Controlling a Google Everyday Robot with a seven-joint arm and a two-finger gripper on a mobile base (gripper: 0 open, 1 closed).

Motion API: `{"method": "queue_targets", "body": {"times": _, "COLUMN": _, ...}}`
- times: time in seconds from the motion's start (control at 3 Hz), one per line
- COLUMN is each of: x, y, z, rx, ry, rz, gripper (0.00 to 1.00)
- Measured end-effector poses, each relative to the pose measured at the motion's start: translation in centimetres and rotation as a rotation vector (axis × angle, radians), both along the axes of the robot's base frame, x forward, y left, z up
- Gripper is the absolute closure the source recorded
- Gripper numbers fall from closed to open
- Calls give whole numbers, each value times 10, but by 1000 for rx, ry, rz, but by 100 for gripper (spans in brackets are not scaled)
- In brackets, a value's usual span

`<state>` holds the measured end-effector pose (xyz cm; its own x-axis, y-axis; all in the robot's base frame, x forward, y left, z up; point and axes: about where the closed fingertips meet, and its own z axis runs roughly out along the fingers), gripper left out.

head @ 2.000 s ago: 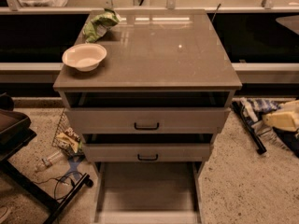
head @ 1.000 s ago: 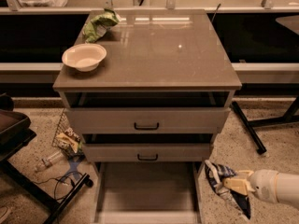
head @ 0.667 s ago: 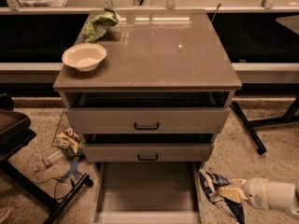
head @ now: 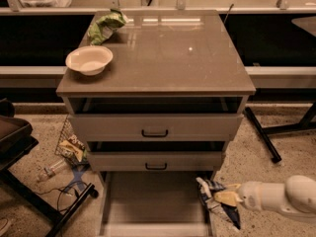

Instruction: Place blue chip bag into bottom drawer

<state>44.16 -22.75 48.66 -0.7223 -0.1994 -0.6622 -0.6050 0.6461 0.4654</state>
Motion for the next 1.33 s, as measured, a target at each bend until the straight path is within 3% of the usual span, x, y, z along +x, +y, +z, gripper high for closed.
{"method": "queue_targets", "body": {"times": 0.33, "x": 31, "y": 55, "z": -50, "rx": 52, "ry": 59, "rz": 75, "gripper": 100}}
{"method": "queue_targets", "body": {"times": 0.67, "x": 60, "y": 114, "z": -94, "rx": 99, "ry": 76, "rz": 133, "gripper": 100}}
{"method": "queue_targets", "body": {"times": 1.0, "x": 69, "y": 149, "z": -129, "rx": 133, "ry": 63, "rz": 131, "gripper": 100}}
{"method": "queue_targets", "body": {"times": 1.33, "x": 70, "y": 173, "z": -160, "rx": 109, "ry": 37, "rz": 72, "gripper": 100}}
